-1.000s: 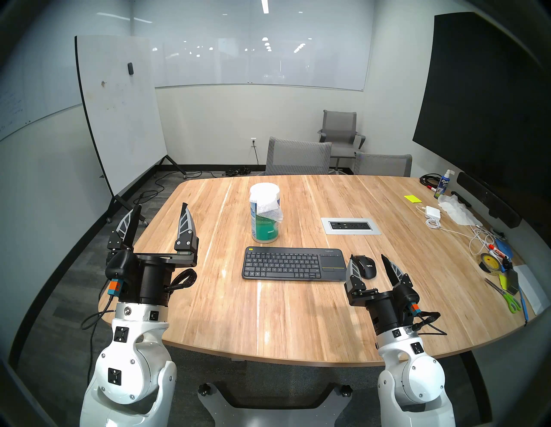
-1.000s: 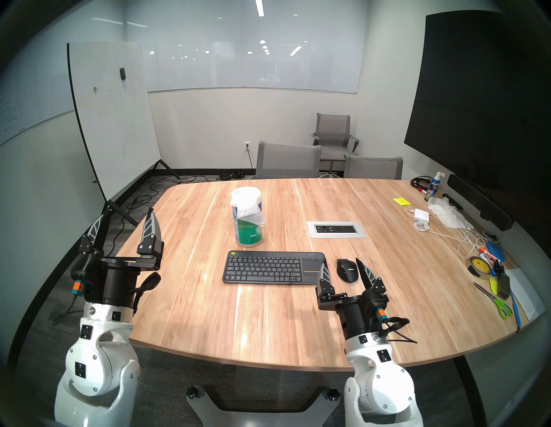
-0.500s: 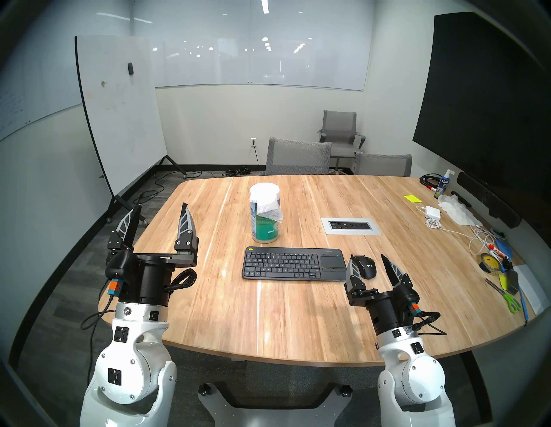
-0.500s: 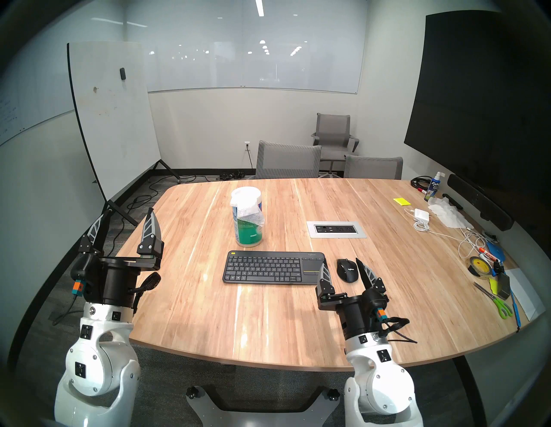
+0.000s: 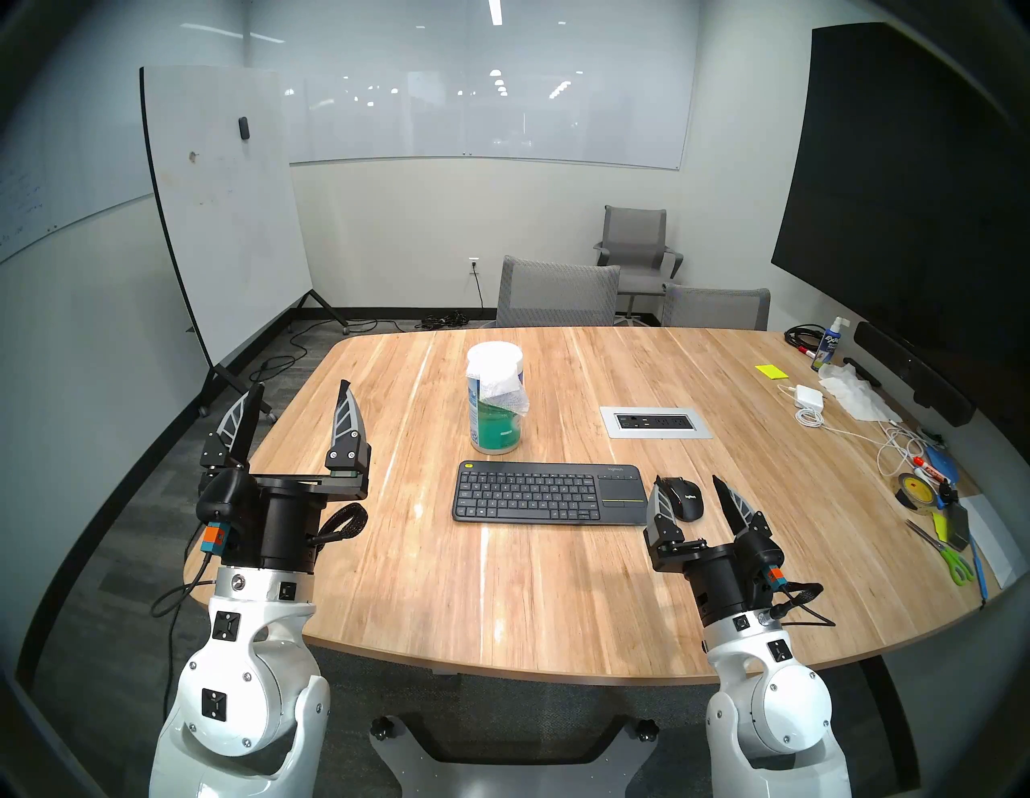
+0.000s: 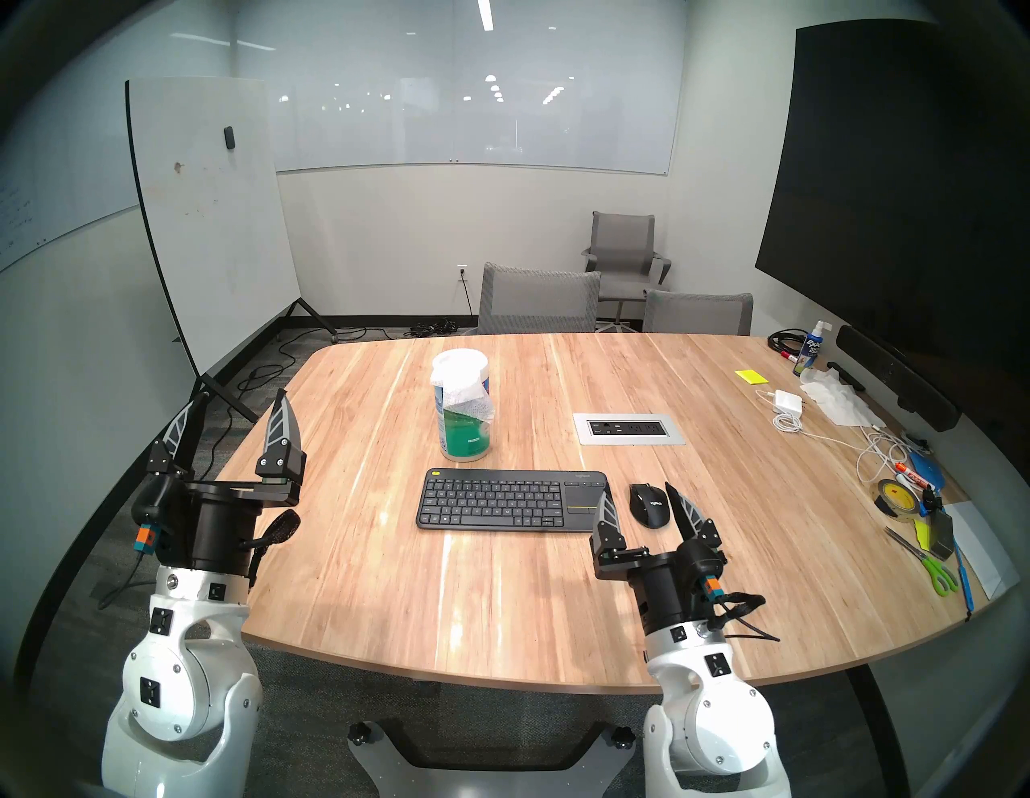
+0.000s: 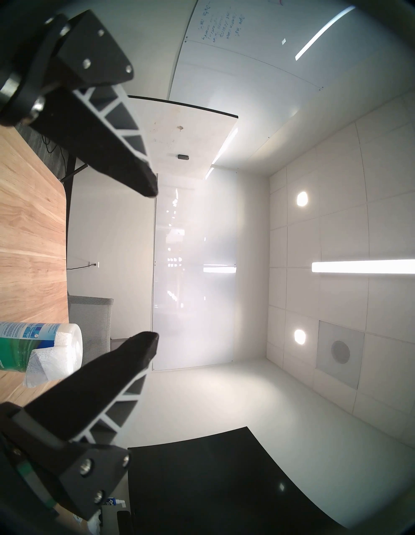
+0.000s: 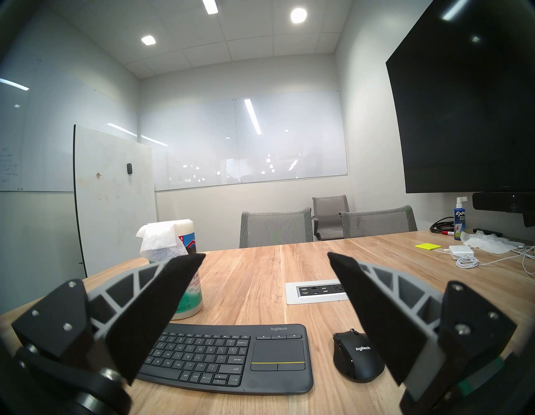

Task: Wipe the keyboards and mice with a disinfecting wipe, then set the wipe down

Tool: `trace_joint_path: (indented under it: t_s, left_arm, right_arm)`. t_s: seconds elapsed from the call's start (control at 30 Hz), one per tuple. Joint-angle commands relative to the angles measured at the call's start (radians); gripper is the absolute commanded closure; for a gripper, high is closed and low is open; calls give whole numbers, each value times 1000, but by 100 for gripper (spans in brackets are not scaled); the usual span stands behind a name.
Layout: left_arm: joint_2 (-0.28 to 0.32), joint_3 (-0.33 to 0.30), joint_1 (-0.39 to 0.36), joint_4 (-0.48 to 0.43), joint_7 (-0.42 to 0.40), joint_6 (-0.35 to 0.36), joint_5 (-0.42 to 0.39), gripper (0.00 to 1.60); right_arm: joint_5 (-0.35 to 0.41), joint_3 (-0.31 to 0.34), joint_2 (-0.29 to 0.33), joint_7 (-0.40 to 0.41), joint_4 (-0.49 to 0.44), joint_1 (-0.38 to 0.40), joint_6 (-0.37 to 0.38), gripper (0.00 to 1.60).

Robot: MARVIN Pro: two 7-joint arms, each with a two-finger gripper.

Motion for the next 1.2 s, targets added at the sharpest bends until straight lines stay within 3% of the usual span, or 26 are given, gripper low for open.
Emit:
trace_joint_path:
  t_s: [0.0, 0.4, 0.8, 0.93, 1.17]
  left_arm:
    - [5, -16, -3, -12, -4, -3, -28, 0]
    - [69, -95, 22, -15, -72, 32, -160, 0]
    - [135, -219, 35, 1, -149, 110, -255, 0]
    - [142, -244, 26, -5, -152, 166, -290, 0]
    - [160, -272, 20, 9, -196, 176, -353, 0]
  right_arm:
    - [0, 0, 0, 0, -21, 1, -3, 0]
    - [1, 0, 0, 0, -20, 1, -4, 0]
    - [1, 0, 0, 0, -20, 1, -3, 0]
    - [-17, -11, -4, -7, -13, 11, -2, 0]
    - [-45, -55, 13, -51, 9, 48, 18, 0]
